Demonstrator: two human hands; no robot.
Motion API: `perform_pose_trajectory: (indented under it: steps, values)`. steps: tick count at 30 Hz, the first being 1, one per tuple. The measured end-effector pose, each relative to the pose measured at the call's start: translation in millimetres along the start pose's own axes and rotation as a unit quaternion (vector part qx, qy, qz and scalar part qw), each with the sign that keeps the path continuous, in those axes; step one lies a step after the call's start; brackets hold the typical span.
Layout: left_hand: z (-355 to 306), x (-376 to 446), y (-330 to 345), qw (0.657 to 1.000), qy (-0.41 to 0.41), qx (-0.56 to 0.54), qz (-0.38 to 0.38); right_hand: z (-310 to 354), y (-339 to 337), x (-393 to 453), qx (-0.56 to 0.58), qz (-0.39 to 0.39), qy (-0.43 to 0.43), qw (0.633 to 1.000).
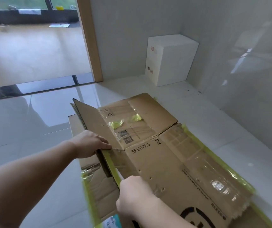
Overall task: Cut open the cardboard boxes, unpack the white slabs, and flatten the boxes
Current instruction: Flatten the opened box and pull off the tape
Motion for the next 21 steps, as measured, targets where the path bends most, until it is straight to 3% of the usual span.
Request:
perform_pose_trajectory:
  steps: [4, 6, 12, 16, 19, 21]
  values:
    - [11, -10, 17, 0.995, -0.05, -0.081, 0.041, 21, 15, 5, -0.02, -0.019, -0.03, 0.999]
    - [8, -18, 33, 0.986, -0.071, -0.125, 0.087, 21, 27, 9, -0.007, 0.009, -0.025, 1.0]
    - [-20, -11, 66, 0.975, -0.014, -0.133, 0.176, -18, 70, 23, -0.045, 0.149, 0.034, 0.987]
    - [-20, 4, 77, 0.963, 0.002, -0.125, 0.238, -53, 97, 36, -0.051, 0.157, 0.042, 0.985]
    - [-26, 21, 76, 0.971, 0.021, -0.1, 0.215, -79, 119, 40, -0.078, 0.123, 0.014, 0.989]
    - [-29, 37, 77, 0.986, -0.027, -0.113, 0.123, -90, 133, 41, -0.1, 0.082, -0.009, 0.992]
Point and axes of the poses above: each hand's wrist, its own x-axis towards the middle knuckle, its own y-axis out of the palm, z = x × y, the point moved 5 cm from there along x, towards the middle knuckle, and after that the axes turned 10 degrees about y, right-handed, at the moved point
